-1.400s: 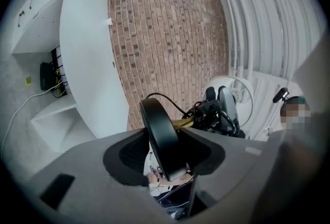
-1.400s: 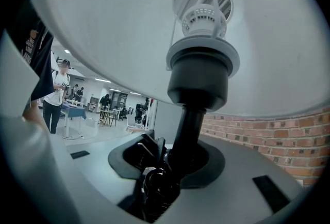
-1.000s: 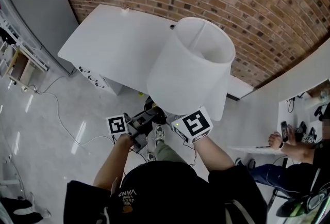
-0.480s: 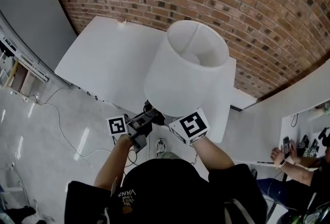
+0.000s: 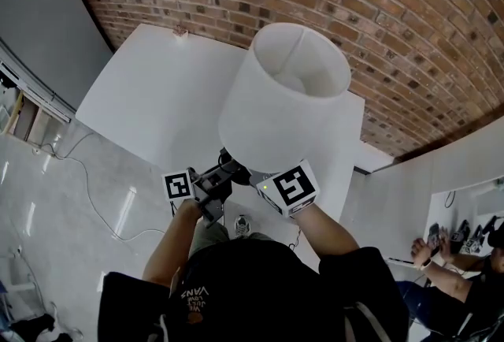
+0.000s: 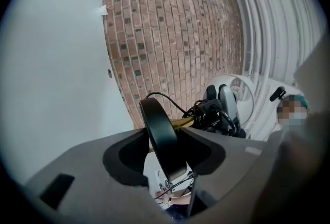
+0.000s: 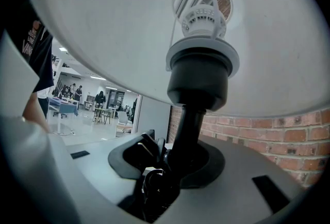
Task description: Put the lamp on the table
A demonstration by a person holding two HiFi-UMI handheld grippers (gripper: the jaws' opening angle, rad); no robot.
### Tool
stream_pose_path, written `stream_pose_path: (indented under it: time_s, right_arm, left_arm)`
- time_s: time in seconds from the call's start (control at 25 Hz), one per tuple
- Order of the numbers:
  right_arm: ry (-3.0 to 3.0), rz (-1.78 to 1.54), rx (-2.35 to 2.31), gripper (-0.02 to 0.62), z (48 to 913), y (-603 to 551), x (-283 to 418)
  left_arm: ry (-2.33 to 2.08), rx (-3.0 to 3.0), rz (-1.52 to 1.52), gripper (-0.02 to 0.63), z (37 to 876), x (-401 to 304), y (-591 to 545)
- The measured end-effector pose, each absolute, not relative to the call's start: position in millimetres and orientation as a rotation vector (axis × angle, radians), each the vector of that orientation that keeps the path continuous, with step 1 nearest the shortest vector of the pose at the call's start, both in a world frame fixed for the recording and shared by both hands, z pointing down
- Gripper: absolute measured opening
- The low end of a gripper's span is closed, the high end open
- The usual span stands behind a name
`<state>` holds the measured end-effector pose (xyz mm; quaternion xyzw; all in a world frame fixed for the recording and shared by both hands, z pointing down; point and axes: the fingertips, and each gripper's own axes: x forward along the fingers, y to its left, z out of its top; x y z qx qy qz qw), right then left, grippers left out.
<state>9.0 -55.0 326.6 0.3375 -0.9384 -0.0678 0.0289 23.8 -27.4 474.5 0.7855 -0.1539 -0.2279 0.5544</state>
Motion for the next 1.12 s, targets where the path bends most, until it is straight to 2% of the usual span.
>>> stream_pose_path:
  time_s: [1.12]
  right_arm:
    - [-2.596, -0.086, 1.610, 0.144, 373, -233, 5]
  left_arm:
    - [-0.020, 1.796, -0.281, 0.184, 520, 2, -194]
